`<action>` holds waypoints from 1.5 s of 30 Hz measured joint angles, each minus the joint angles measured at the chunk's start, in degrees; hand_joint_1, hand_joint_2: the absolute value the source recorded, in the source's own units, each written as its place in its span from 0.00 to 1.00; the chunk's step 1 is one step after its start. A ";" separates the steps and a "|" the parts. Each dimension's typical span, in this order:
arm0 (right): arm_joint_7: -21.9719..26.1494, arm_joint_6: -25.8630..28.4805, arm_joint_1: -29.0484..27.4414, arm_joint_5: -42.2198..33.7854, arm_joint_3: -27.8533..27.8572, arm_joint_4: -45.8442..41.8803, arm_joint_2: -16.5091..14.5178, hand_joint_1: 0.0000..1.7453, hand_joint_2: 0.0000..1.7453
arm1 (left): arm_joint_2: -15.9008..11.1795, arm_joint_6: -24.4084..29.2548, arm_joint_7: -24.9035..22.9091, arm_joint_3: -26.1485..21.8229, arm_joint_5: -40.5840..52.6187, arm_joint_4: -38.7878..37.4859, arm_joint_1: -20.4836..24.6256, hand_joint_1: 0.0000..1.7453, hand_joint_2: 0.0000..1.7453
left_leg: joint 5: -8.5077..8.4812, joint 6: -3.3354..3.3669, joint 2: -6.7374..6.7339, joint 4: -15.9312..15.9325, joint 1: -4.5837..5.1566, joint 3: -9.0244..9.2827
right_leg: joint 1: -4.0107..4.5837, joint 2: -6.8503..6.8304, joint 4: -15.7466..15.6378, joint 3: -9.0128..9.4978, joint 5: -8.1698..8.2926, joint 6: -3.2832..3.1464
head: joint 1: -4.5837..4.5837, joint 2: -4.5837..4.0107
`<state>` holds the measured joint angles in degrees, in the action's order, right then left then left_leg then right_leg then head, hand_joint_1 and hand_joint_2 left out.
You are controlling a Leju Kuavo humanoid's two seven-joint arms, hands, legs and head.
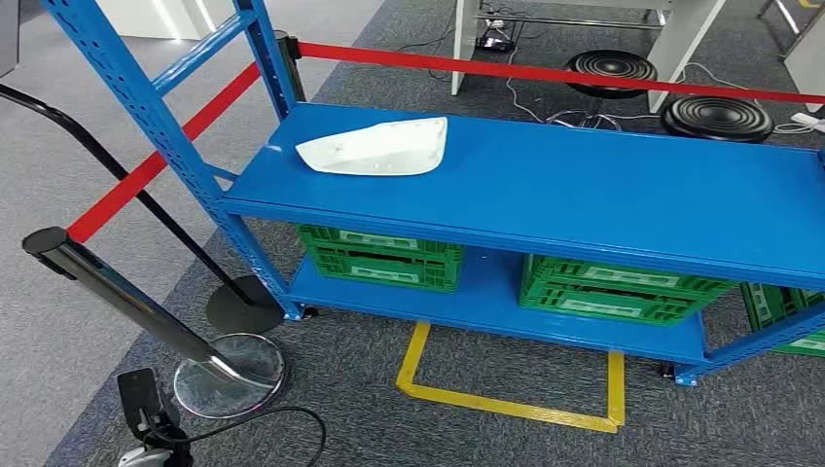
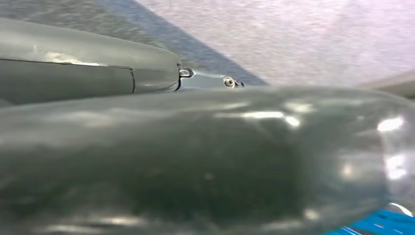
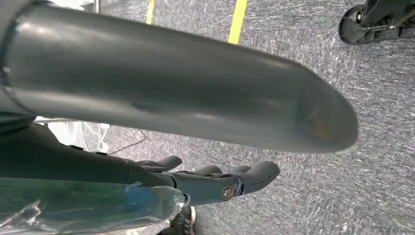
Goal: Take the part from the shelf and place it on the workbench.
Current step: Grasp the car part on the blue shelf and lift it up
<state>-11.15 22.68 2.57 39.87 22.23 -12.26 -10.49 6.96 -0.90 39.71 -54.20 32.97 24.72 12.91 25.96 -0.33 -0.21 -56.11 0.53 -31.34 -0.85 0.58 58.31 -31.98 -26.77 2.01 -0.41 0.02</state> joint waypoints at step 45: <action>0.92 -3.40 0.32 6.31 -0.39 0.33 -2.49 0.00 0.00 | -3.92 -6.70 0.35 53.32 -27.53 25.78 -1.14 0.00 0.00 | -0.03 0.04 0.03 -0.07 0.00 -0.01 | 0.01 -0.05 -0.02 0.06 0.03 0.03 | -0.01 0.00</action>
<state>-10.23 19.27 2.88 46.17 21.84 -11.93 -12.98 3.04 -7.60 40.06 -0.87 5.44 50.50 11.77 25.93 -0.29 -0.18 -56.18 0.52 -31.34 -0.84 0.54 58.29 -31.92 -26.73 2.04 -0.42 0.02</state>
